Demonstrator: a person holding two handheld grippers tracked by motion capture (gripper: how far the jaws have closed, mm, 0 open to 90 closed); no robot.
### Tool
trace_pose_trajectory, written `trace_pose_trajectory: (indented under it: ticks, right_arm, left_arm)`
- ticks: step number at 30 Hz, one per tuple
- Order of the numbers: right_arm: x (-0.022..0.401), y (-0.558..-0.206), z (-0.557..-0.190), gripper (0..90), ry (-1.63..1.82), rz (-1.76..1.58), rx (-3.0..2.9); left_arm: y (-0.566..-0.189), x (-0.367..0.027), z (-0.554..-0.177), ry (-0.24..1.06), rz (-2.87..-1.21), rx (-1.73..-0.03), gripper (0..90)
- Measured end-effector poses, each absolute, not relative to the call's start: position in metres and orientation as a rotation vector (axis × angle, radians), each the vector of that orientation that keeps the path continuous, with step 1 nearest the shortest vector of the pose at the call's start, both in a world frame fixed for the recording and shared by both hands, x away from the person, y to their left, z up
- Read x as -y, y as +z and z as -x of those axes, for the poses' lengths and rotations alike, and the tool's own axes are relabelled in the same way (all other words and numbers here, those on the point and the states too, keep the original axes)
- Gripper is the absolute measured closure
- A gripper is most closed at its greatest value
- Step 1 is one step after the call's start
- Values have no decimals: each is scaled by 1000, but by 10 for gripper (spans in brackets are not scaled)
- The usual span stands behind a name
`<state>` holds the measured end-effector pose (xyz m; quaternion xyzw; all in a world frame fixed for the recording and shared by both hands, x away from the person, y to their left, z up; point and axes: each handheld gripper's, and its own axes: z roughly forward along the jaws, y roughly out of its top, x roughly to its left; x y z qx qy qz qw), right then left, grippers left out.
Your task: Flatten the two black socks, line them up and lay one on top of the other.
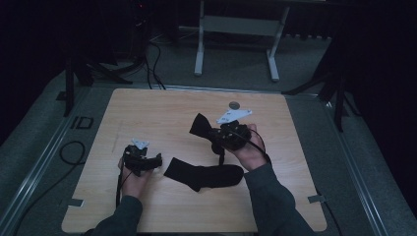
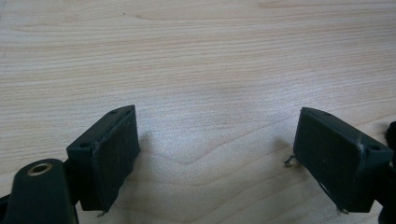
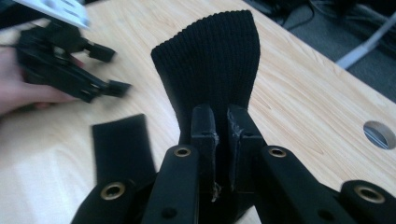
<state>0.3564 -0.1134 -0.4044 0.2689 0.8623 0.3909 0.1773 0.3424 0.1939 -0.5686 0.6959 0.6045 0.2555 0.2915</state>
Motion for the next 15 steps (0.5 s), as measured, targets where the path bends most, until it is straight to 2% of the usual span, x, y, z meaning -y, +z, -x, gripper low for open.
trace_pose_trajectory:
  ticks: [7,15]
  right_arm:
    - [111,-404,-332,821,1150,-753,-2461]
    - [81,-444,-325,818,1085,-819,-2567]
  left_arm:
    - [-569,-194,-342,683,-1853,-1612,147]
    - [-569,-194,-342,683,-1854,-1613,147]
